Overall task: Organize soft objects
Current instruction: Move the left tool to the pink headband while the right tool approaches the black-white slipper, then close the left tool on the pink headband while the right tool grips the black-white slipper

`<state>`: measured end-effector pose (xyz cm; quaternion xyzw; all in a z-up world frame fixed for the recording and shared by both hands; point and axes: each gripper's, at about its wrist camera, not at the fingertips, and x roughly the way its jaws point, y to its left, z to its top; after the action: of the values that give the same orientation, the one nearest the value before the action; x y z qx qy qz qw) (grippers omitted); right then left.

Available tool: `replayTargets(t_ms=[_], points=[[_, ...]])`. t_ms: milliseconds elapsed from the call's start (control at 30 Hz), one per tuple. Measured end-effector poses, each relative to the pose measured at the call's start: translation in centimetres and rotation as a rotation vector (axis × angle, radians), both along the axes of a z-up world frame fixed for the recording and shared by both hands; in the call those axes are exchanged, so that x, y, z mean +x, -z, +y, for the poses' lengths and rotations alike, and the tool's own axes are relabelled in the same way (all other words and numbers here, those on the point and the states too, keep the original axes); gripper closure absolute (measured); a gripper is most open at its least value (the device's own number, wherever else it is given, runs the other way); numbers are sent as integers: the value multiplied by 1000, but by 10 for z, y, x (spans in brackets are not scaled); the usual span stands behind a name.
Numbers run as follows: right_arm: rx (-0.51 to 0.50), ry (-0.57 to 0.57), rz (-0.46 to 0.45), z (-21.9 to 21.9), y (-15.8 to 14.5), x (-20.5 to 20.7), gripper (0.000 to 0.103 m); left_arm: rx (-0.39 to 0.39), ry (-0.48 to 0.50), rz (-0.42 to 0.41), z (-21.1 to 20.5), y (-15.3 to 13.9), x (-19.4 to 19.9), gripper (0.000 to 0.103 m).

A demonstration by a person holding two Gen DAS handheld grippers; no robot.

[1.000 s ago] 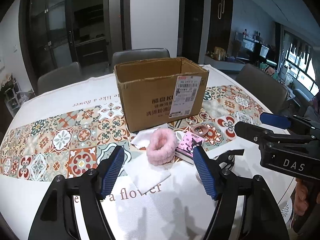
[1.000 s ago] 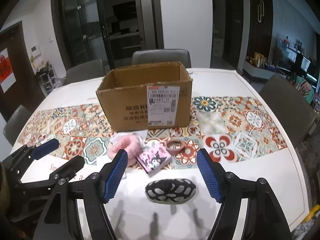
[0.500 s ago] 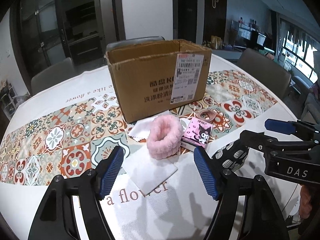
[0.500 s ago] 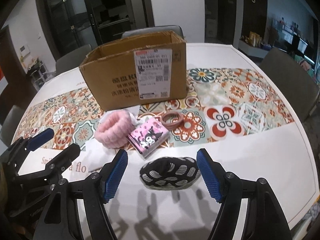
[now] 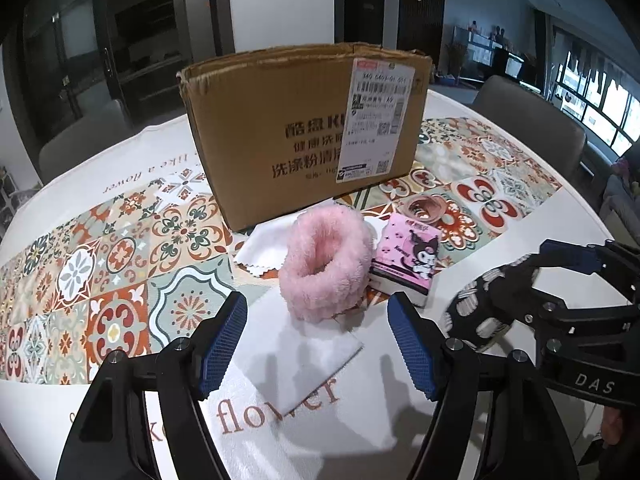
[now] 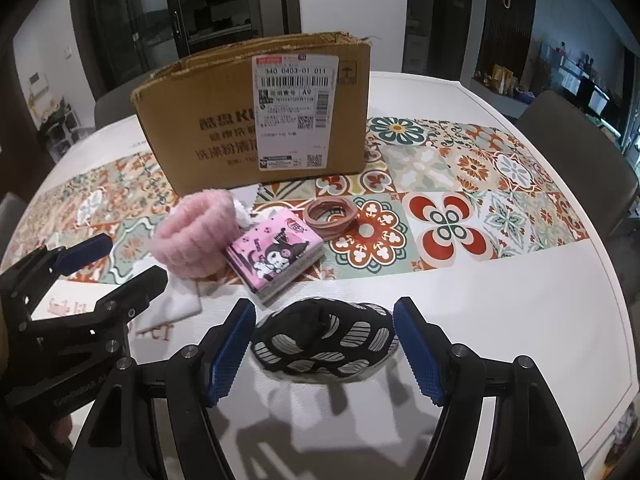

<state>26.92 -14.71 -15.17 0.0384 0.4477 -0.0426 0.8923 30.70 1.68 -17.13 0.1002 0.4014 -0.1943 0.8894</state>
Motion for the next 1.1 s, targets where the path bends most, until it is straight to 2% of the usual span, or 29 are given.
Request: replayTargets(t_ms=[267, 567, 733, 900, 1100], points=[[-51, -22, 18, 6, 14, 7, 31, 15, 27, 8, -7, 15, 16, 31], [-31, -25, 22, 4, 23, 12, 31, 10, 31, 24, -14, 27, 27, 32], [-10, -22, 21, 0, 26, 13, 35, 12, 36, 26, -16, 29, 27, 48], [-1, -30, 31, 0, 28, 14, 44, 14, 35, 26, -16, 28, 26, 72], [6, -52, 42, 0, 29, 13, 58, 18, 32, 26, -18, 24, 21, 77]])
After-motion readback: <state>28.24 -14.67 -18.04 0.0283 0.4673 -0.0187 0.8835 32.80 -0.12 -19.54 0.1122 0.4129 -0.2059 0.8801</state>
